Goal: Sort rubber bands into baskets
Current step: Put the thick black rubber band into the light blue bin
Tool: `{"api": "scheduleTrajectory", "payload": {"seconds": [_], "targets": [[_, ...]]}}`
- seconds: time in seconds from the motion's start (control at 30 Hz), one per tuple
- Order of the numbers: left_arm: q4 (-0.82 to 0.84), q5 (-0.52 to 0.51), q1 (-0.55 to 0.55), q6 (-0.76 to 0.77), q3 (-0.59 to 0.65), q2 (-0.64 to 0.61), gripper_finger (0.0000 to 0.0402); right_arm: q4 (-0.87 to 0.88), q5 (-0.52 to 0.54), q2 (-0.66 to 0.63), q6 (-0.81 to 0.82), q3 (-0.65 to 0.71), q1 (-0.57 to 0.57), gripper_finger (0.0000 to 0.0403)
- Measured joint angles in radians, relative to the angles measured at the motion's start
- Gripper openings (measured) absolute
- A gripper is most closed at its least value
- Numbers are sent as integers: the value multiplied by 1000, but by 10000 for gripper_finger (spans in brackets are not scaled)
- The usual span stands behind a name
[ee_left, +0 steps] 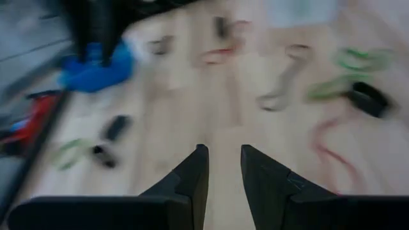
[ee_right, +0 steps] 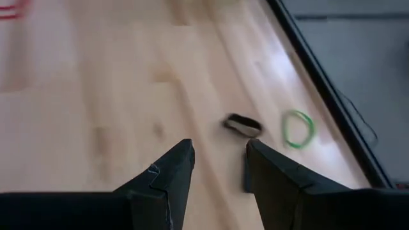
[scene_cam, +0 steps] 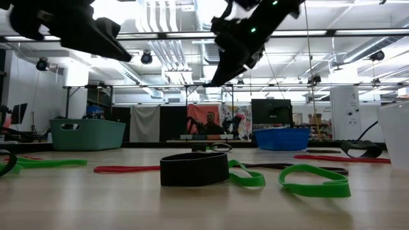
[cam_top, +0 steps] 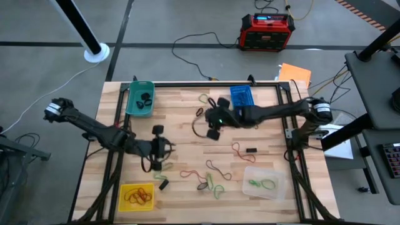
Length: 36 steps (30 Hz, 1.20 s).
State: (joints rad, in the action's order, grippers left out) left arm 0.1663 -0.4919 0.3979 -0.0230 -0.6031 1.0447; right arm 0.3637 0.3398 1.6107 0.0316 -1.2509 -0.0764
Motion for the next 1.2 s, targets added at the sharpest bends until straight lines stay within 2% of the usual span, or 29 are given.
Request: {"api": "scheduleTrajectory", "payload": {"seconds": [0.1, 0.23, 0.3, 0.47, 0.6, 0.87, 0.97, 1.13, 1.2], "targets": [[17, -125, -42, -1, 8, -45, 77, 36, -12, 42, -13, -51, -57, 141], [20, -351, -77, -1, 15, -76, 77, 46, -102, 103, -39, -80, -127, 143], [20, -413, -85, -17, 17, -82, 77, 48, -140, 133, -30, -87, -157, 148], [20, -427, -101, -65, 27, -89, 77, 88, -156, 200, 28, -107, -206, 175], [21, -501, -128, -66, 28, -90, 77, 121, -157, 241, 77, -120, -224, 198], [21, -513, -156, -99, 29, -87, 77, 126, -158, 278, 11, -120, -230, 216], [23, -454, -157, -100, 32, -85, 77, 120, -158, 293, 11, -119, -232, 215], [16, -48, -160, -100, 37, -84, 77, 97, -164, 342, 10, -119, -232, 215], [8, 18, -159, -99, 38, -83, 77, 90, -164, 366, 0, -119, -232, 215]]}}
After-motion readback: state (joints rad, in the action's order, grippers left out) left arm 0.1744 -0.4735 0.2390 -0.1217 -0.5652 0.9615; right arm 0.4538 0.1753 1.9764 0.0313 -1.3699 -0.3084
